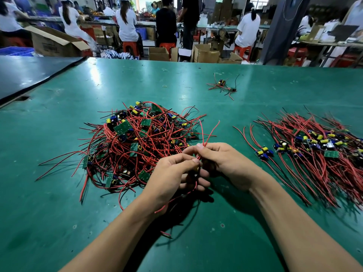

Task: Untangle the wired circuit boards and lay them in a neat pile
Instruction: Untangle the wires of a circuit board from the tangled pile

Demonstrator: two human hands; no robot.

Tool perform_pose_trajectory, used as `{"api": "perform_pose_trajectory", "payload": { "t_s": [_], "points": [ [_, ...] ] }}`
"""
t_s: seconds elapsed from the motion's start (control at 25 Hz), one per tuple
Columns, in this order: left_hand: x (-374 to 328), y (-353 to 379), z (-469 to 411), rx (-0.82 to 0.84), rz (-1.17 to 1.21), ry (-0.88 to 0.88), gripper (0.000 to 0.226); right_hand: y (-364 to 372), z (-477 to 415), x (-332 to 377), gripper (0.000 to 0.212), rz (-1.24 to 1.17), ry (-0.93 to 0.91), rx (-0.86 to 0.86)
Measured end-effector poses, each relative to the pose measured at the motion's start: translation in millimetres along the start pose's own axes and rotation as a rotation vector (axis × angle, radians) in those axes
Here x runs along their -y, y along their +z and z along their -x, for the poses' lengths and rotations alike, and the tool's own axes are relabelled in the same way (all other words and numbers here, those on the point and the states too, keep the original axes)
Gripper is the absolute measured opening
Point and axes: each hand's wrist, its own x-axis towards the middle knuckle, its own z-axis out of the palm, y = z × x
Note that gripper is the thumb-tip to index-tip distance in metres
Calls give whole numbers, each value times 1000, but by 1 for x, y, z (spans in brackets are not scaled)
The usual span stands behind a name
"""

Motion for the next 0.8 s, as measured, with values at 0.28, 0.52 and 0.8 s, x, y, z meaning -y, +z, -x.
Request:
{"api": "perform_pose_trajectory", "payload": {
  "t_s": [0.28,0.52,0.8],
  "points": [
    [4,4,3,-8,-49,52,15,1,-1,-3,40,56,18,15],
    [6,1,6,53,-102,71,23,0,4,-9,50,5,-1,122],
    [6,2,5,112,-245,48,26,-11,-5,-15,33,381,-157,-158]
  ]
}}
